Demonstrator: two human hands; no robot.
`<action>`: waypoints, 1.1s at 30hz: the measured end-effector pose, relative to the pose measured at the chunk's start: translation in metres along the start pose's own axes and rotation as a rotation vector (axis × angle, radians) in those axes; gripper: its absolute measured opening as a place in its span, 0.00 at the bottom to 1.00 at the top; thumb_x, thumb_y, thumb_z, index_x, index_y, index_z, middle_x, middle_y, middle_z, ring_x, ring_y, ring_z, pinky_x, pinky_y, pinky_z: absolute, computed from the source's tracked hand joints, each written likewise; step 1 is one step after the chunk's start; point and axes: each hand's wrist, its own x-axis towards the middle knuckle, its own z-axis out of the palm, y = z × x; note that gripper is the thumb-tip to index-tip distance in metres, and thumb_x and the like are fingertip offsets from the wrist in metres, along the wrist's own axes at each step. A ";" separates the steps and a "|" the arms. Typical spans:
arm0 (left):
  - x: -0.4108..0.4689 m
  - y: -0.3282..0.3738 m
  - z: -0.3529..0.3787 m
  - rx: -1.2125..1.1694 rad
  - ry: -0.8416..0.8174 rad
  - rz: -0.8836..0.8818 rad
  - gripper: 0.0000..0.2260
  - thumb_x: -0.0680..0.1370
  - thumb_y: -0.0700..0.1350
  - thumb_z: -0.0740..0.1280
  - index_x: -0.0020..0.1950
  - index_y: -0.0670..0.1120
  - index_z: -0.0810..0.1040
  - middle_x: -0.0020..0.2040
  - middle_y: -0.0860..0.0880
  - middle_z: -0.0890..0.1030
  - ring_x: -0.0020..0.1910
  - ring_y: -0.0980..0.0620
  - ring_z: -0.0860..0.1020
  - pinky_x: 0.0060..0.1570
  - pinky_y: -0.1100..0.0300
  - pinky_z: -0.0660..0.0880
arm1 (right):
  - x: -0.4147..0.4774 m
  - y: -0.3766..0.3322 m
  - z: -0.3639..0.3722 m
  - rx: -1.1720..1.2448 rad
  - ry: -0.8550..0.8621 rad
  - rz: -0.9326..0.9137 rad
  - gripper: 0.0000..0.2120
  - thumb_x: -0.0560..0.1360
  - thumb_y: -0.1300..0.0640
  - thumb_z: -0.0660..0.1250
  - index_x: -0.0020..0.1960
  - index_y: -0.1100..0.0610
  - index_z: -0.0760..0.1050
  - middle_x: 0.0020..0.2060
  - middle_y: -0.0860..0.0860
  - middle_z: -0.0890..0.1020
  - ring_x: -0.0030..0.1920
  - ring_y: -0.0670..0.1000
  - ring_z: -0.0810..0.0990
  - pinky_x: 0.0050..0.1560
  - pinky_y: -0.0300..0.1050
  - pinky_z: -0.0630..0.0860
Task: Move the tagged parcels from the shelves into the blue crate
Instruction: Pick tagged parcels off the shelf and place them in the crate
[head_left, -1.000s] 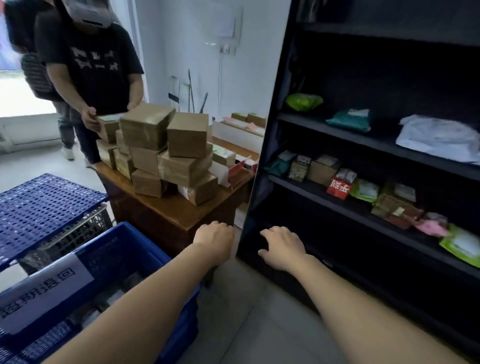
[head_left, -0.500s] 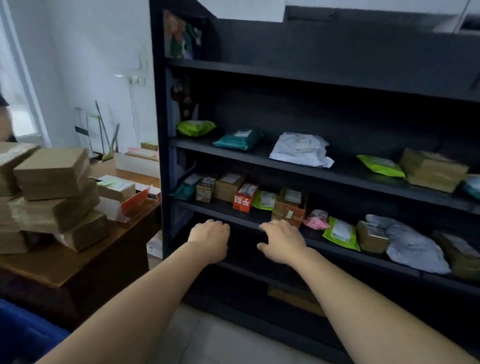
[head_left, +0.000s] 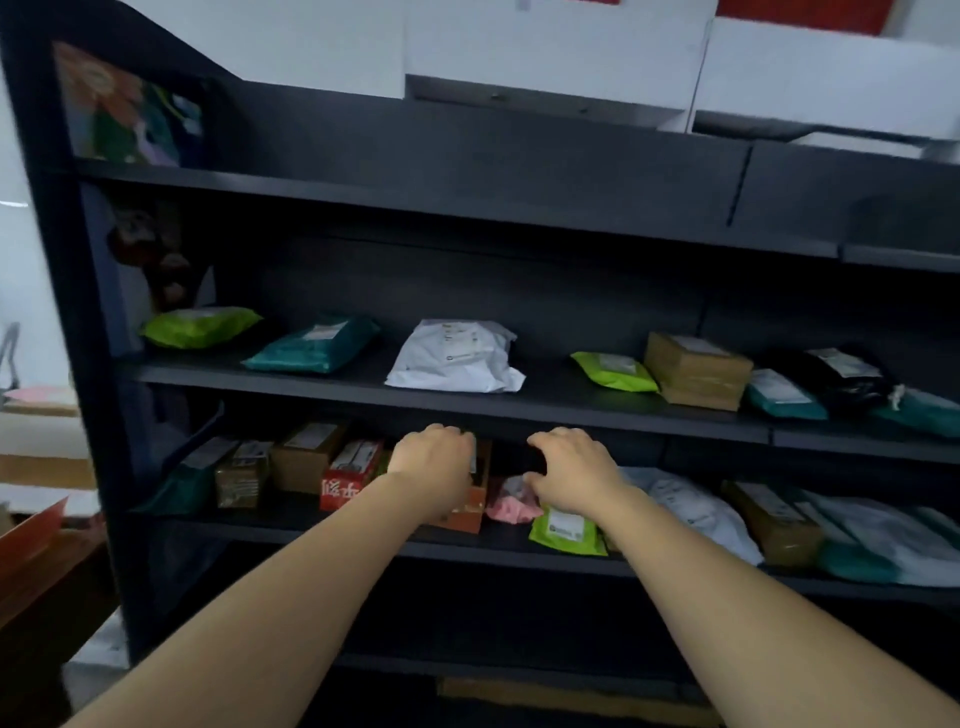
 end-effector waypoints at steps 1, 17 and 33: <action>0.015 0.004 -0.002 -0.004 0.016 0.018 0.17 0.77 0.45 0.63 0.66 0.46 0.71 0.64 0.47 0.74 0.64 0.46 0.71 0.57 0.51 0.73 | 0.010 0.010 -0.003 0.000 0.007 0.019 0.26 0.77 0.44 0.64 0.72 0.53 0.67 0.67 0.54 0.72 0.68 0.57 0.68 0.65 0.53 0.68; 0.223 0.086 0.001 0.009 0.090 0.176 0.18 0.79 0.50 0.63 0.66 0.44 0.70 0.63 0.45 0.74 0.63 0.44 0.71 0.55 0.49 0.74 | 0.138 0.169 -0.013 0.030 0.076 0.171 0.27 0.77 0.44 0.63 0.72 0.54 0.67 0.69 0.54 0.71 0.69 0.57 0.69 0.64 0.52 0.71; 0.390 0.163 0.069 -0.265 -0.137 -0.096 0.19 0.80 0.55 0.58 0.64 0.45 0.73 0.61 0.43 0.77 0.59 0.43 0.75 0.56 0.51 0.74 | 0.267 0.295 0.034 0.287 -0.232 0.104 0.24 0.79 0.58 0.58 0.74 0.55 0.62 0.71 0.56 0.67 0.66 0.56 0.70 0.59 0.41 0.68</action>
